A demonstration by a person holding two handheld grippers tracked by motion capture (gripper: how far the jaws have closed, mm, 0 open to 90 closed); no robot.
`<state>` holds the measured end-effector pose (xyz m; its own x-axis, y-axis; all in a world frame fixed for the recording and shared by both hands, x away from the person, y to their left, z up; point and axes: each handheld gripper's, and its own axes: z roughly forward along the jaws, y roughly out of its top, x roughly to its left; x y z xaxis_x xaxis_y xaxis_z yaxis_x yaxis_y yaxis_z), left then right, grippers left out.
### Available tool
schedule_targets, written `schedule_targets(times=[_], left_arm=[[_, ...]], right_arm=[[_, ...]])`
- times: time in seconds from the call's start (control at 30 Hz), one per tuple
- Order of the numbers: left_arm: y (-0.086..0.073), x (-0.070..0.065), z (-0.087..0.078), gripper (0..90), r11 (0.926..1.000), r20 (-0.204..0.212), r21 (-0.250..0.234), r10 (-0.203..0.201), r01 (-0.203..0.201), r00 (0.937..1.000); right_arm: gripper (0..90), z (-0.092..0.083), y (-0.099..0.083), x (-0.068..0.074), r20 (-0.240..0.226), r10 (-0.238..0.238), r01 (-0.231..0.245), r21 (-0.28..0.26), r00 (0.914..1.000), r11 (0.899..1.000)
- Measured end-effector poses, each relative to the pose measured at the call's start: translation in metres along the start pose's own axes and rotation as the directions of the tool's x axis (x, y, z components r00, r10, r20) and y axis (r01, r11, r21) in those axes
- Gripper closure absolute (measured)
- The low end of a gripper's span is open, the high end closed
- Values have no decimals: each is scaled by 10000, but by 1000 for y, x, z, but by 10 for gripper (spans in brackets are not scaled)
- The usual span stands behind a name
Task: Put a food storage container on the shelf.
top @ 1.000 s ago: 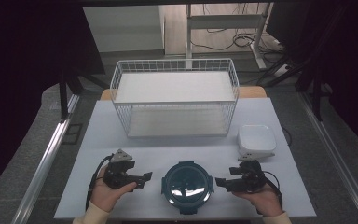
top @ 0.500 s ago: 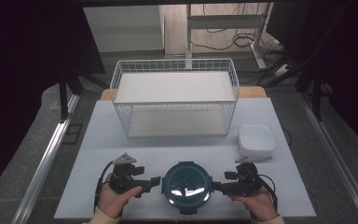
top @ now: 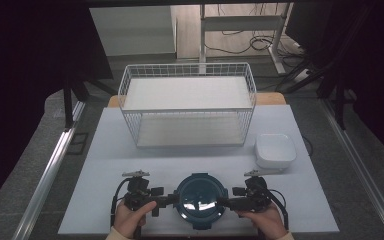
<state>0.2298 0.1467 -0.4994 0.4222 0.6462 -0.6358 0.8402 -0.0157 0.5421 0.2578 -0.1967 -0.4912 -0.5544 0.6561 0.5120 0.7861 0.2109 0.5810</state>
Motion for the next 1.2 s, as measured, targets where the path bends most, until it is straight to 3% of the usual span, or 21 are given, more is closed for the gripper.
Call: schedule_targets(times=[0.13,0.2,0.37,0.57,0.6,0.67,0.77,0.9,1.07,1.2], left_arm=[[-3,1,12,134,9987,581,269,-446,431,9973],[-4,2,13,143,9981,667,322,-539,518,9963],[-6,9,21,203,9938,1276,471,-1059,1006,9862],[-10,8,29,252,9897,1524,840,-1275,1157,9801],[-11,8,31,267,9879,1644,942,-1379,1236,9767],[-11,8,31,299,9885,1526,887,-1352,1227,9790],[-12,10,30,320,9862,1645,823,-1555,1435,9740],[-12,10,30,328,9856,1632,818,-1597,1479,9736],[-12,10,28,353,9808,1572,719,-1905,1812,9690],[-12,9,27,367,9791,1561,694,-1998,1911,9673]], right_arm=[[101,7,-2,2,-241,298,-298,38,9993,9996],[105,10,-2,3,-352,407,-405,76,9985,9992],[121,18,-4,6,-596,676,-665,212,9959,9976],[143,18,-4,6,-670,1139,-1131,161,9912,9935],[165,19,-5,5,-681,1324,-1311,230,9889,9911],[183,21,-6,4,-623,1377,-1359,325,9885,9902],[192,22,-6,4,-667,1552,-1532,344,9856,9876],[215,22,-5,2,-696,1758,-1737,354,9820,9842],[295,17,-6,-4,-888,2382,-2383,95,9671,9711],[314,15,-7,-4,-923,2452,-2460,23,9651,9693]])
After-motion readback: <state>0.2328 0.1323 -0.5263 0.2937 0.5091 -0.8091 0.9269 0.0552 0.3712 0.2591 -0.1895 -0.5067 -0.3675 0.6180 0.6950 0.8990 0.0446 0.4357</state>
